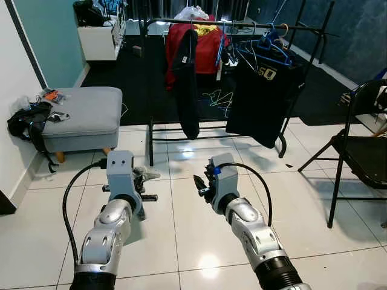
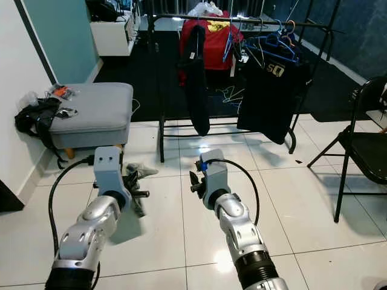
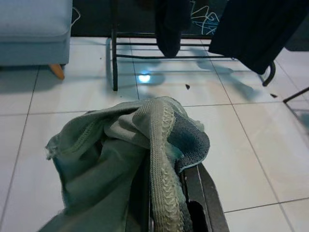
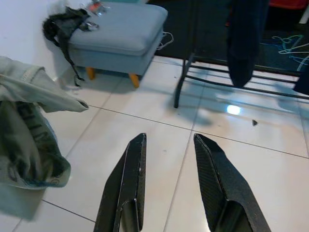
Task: Hang hanger
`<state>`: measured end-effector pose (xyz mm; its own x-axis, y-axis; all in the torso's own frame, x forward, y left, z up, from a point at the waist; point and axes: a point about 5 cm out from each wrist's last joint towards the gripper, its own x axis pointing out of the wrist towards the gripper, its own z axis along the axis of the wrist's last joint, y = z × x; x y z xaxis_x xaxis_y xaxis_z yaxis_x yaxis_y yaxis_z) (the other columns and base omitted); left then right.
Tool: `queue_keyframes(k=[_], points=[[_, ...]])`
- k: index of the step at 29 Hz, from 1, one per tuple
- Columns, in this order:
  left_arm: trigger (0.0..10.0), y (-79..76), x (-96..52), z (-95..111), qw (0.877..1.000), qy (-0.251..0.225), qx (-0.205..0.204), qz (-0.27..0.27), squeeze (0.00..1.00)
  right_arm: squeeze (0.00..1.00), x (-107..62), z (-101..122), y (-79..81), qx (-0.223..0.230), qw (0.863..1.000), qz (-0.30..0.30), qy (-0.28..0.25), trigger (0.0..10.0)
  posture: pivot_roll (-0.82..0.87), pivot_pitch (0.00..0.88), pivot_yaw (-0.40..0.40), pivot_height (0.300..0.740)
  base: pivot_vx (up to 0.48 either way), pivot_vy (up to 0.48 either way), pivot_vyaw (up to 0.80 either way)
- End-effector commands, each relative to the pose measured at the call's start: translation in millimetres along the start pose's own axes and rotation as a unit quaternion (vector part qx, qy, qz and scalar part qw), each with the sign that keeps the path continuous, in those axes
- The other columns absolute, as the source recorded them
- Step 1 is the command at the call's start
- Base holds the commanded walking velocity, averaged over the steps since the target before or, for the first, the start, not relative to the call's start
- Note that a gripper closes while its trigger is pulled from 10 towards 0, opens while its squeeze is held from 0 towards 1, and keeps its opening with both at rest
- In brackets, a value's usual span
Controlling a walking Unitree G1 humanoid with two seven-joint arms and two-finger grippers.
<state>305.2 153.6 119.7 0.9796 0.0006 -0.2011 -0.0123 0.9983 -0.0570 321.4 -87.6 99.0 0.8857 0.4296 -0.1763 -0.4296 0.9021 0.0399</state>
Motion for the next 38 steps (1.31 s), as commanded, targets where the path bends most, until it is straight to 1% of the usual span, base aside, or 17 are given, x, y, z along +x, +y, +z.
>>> queue_keyframes(k=[1, 3, 7, 12, 14, 15, 17, 20, 26, 33, 38], points=[[10.0, 8.8, 3.3, 2.9, 1.0, -0.005, 0.017, 0.008, 0.0, 0.0, -2.7, 2.7, -0.3, 0.01, 1.0, 0.016, -0.014, 10.0, 0.05, 0.0, -0.03, 0.74, 0.0, 0.0, 0.0], [10.0, 16.8, 5.1, 7.3, 1.0, -0.01, 0.017, 0.013, 0.0, 0.0, -4.7, 0.3, -1.1, -0.005, 1.0, 0.029, -0.007, 10.0, 0.05, 0.0, -0.028, 0.74, 0.0, 0.0, 0.0], [10.0, 17.6, 5.6, 8.5, 1.0, -0.009, 0.015, 0.01, 0.0, 0.0, -5.4, -1.6, -2.4, -0.015, 1.0, 0.026, -0.002, 10.0, 0.05, 0.0, -0.024, 0.74, 0.0, 0.0, 0.0], [10.0, 11.5, 5.8, 5.5, 1.0, -0.006, 0.023, 0.006, 0.0, 0.0, -4.2, -3.3, 0.9, -0.019, 0.999, 0.025, 0.005, 10.0, 0.04, 0.0, -0.019, 0.74, 0.0, 0.0, 0.0], [10.0, 5.5, 6.0, 2.9, 1.0, -0.005, 0.021, -0.001, 0.0, 0.0, -4.9, -3.7, 5.0, -0.022, 0.999, 0.033, 0.004, 10.0, 0.03, 0.0, -0.015, 0.74, 0.0, 0.0, 0.0], [10.0, 5.5, 6.0, 2.9, 1.0, -0.005, 0.021, -0.001, 0.0, 0.0, -4.9, -3.7, 5.0, -0.022, 0.999, 0.033, 0.004, 10.0, 0.03, 0.0, -0.015, 0.74, 0.0, 0.0, 0.0], [10.0, 0.1, 5.9, 1.2, 1.0, -0.005, 0.019, -0.011, 0.0, 0.0, -6.3, -4.2, 6.9, -0.024, 0.999, 0.036, 0.004, 10.0, 0.03, 0.0, -0.015, 0.74, 0.0, 0.0, 0.0], [10.0, -6.0, 5.0, -1.0, 1.0, -0.004, 0.017, -0.022, 0.0, 0.0, -8.7, -6.2, 5.2, -0.023, 0.999, 0.034, 0.006, 10.0, 0.03, 0.001, -0.017, 0.74, 0.0, 0.0, 0.0], [10.0, -11.0, 3.2, -2.0, 0.999, -0.007, 0.004, -0.036, 0.0, 0.0, -10.2, -7.0, 2.7, -0.023, 0.999, 0.03, 0.009, 10.0, 0.02, 0.003, -0.019, 0.74, 0.0, 0.0, 0.0], [10.0, -14.5, 2.0, -1.5, 0.999, -0.011, -0.001, -0.044, 0.0, 0.0, -8.8, -5.4, 3.0, -0.027, 0.999, 0.03, 0.009, 10.0, 0.02, 0.004, -0.022, 0.74, 0.0, 0.0, 0.0], [10.0, -16.6, -0.4, -0.9, 0.999, -0.013, -0.002, -0.048, 0.0, 0.0, -9.1, -5.8, 3.6, -0.028, 0.999, 0.031, 0.011, 10.0, 0.03, 0.008, -0.023, 0.74, 0.265, 0.0, 0.0]])
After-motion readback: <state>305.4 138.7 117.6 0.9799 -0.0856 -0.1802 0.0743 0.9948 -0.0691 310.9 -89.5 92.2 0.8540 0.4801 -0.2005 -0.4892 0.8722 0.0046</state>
